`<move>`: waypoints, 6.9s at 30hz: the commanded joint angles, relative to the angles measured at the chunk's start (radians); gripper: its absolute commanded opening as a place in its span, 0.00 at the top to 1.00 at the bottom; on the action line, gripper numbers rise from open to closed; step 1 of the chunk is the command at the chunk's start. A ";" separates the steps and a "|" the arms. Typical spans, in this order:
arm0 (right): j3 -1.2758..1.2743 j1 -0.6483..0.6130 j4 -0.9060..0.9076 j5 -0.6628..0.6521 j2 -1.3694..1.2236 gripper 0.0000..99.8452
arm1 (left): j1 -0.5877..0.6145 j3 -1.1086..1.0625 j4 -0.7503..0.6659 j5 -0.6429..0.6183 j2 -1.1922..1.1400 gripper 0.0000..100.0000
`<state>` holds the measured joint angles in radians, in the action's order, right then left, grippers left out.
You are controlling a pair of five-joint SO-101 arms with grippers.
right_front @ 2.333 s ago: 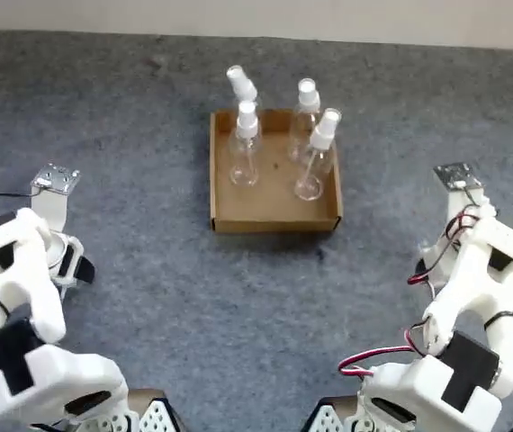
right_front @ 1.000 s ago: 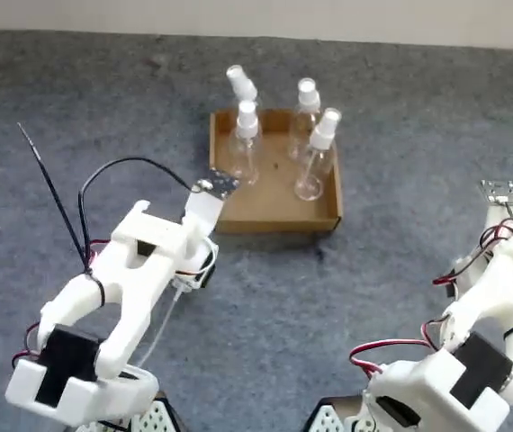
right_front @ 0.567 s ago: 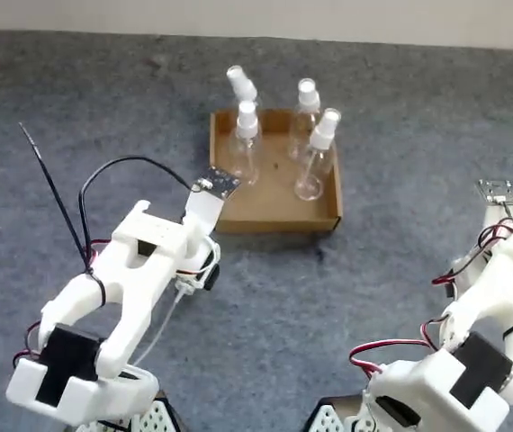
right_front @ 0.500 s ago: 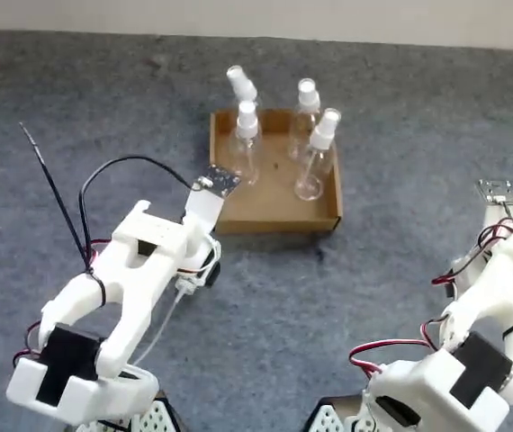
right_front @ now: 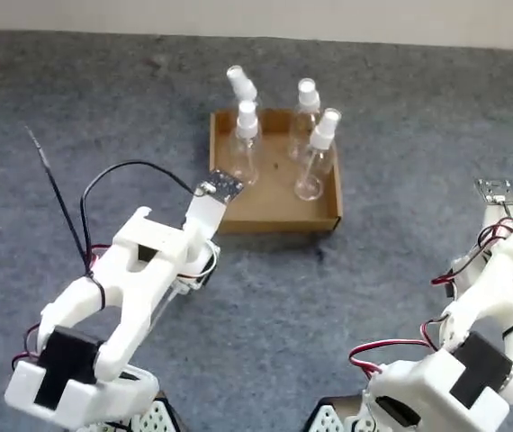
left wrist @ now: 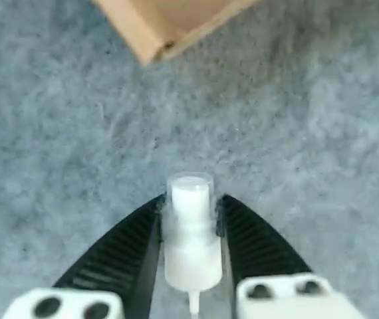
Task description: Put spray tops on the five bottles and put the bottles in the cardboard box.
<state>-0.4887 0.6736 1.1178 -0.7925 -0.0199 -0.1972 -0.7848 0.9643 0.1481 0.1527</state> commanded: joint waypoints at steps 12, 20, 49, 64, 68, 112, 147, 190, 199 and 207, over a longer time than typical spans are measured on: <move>0.004 -0.093 0.005 -0.005 -0.012 0.70 | 0.001 -0.022 0.098 -0.061 0.216 1.00; 0.024 -0.082 0.004 0.034 -0.008 0.70 | -0.001 -0.056 0.077 -0.057 0.216 1.00; 0.094 -0.170 0.030 0.241 0.091 1.00 | 0.002 -0.053 0.081 -0.060 0.225 1.00; 0.008 -0.946 0.188 0.476 0.829 1.00 | 0.136 0.303 0.249 -0.064 0.751 1.00; -0.062 -1.207 0.122 0.554 0.832 1.00 | 0.174 0.363 0.224 -0.064 0.905 1.00; -0.823 -1.581 -0.713 0.644 1.125 1.00 | 0.317 -0.257 -0.428 -0.732 1.307 1.00; -0.831 -1.561 -0.714 0.646 1.129 1.00 | 0.242 -0.205 -0.439 -0.687 1.307 1.00; -0.820 -1.406 -0.719 0.770 1.132 1.00 | -0.102 -0.509 -0.166 -0.385 1.308 1.00; -0.869 -1.394 -0.834 0.770 1.325 1.00 | -0.096 -0.490 -0.170 -0.385 1.308 1.00; -0.958 -1.395 -0.837 0.770 1.419 1.00 | -0.081 -0.453 -0.167 -0.385 1.308 0.98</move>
<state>-1.4707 -0.7472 0.3230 -0.0315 1.3380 -0.2877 -1.2635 0.7864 -0.2509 1.4661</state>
